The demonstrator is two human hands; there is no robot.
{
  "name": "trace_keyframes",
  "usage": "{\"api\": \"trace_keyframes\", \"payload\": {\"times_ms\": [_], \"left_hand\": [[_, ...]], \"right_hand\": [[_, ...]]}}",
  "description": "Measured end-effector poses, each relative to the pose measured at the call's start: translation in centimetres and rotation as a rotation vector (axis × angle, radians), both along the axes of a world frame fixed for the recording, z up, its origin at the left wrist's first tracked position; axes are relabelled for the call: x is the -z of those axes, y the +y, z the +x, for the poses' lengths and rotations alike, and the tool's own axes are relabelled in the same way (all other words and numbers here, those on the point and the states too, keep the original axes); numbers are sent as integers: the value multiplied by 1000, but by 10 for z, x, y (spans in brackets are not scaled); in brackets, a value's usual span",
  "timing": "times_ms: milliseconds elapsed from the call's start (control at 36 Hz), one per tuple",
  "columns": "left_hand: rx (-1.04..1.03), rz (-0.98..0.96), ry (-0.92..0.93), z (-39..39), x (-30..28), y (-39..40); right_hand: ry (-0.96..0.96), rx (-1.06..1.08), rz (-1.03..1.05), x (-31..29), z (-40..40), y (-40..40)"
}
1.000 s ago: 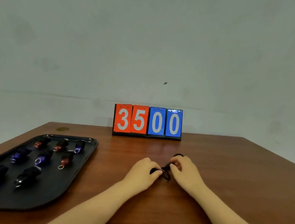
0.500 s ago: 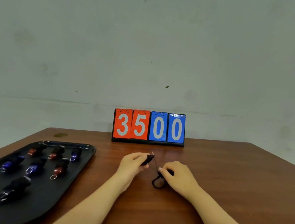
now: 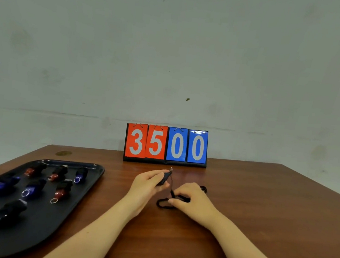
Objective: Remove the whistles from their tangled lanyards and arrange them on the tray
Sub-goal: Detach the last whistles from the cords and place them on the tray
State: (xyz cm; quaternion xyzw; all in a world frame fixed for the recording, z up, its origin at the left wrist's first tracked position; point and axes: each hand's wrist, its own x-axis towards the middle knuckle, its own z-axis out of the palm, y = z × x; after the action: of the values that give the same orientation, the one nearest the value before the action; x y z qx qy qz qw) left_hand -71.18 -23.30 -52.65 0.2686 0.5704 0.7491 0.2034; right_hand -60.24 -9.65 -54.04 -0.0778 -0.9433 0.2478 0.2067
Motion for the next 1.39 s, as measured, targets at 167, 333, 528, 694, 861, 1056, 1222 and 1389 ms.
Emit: {"api": "trace_keyframes", "payload": {"times_ms": [167,333,528,694,861,1056,1222,1389], "left_hand": [[-74,-384,394,-5,8,0],[-339,-630,569,-15,7,3],[-534,-390,260,-34,10,-8],[-654,-58,-63,-34,4,-17],[-621,138,-359,-28,-5,-26],[-372,-36,-104,-7,-8,-15],[-345,-17,166,7,-13,-18],[-205,78,148,20,-20,-14]], "right_hand": [[170,58,-590,-18,9,-12],[455,262,-1180,-34,17,-2],[785,305,-1560,-39,40,13],[761,432,-1419,-38,37,18],[879,538,-1468,-36,44,32],[313,796,-274,-13,36,38],[218,936,32,-16,37,29],[277,293,-198,-17,25,-3]]}}
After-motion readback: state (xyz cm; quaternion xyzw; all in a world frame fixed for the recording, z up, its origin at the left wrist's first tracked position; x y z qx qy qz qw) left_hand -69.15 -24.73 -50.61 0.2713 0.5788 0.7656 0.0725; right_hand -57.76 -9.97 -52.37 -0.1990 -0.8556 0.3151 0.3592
